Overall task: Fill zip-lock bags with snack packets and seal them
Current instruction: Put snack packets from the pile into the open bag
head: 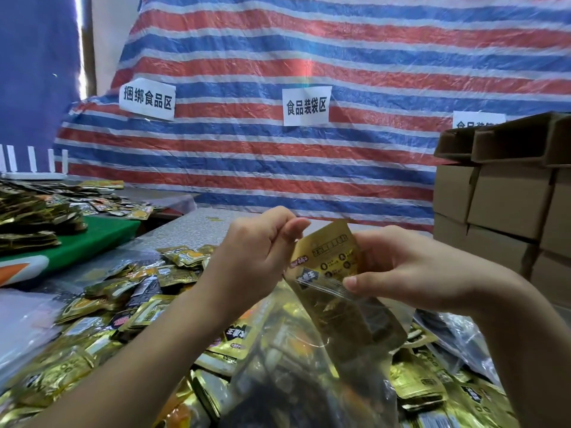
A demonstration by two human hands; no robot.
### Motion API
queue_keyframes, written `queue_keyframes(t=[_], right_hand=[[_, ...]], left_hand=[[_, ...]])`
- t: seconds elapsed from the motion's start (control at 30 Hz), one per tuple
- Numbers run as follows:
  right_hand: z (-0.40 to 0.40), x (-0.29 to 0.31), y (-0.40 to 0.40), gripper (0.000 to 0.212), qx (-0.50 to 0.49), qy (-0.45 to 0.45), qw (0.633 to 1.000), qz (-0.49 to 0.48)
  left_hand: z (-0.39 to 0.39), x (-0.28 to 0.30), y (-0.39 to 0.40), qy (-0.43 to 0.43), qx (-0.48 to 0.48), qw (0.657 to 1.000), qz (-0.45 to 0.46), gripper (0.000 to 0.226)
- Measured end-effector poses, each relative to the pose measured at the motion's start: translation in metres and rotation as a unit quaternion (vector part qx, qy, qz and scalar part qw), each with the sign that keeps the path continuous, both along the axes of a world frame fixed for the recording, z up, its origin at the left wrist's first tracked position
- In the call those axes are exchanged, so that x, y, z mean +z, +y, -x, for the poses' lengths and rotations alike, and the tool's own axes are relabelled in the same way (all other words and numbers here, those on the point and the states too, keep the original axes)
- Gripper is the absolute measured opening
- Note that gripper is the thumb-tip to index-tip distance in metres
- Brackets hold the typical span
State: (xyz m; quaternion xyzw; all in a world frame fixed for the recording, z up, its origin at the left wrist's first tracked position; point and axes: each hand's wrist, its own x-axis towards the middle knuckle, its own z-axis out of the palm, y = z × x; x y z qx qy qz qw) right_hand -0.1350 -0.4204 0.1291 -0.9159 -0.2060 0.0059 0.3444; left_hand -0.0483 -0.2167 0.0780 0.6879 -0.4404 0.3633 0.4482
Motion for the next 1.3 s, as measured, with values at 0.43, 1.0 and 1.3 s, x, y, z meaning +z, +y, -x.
queue_keyframes(t=[0.43,1.0,1.3], right_hand=[[0.010,0.004,0.004,0.013,-0.016,0.012,0.990,0.137],[-0.010,0.000,-0.012,0.027,-0.080,-0.154,0.963,-0.206],[-0.012,-0.005,-0.003,0.025,-0.081,-0.133,0.967,-0.199]], left_hand=[[0.010,0.002,-0.003,-0.057,0.034,0.992,-0.108,0.048],[-0.006,0.017,0.010,0.319,-0.087,0.944,-0.005,0.056],[0.001,0.014,0.008,0.250,-0.081,0.965,0.025,0.019]])
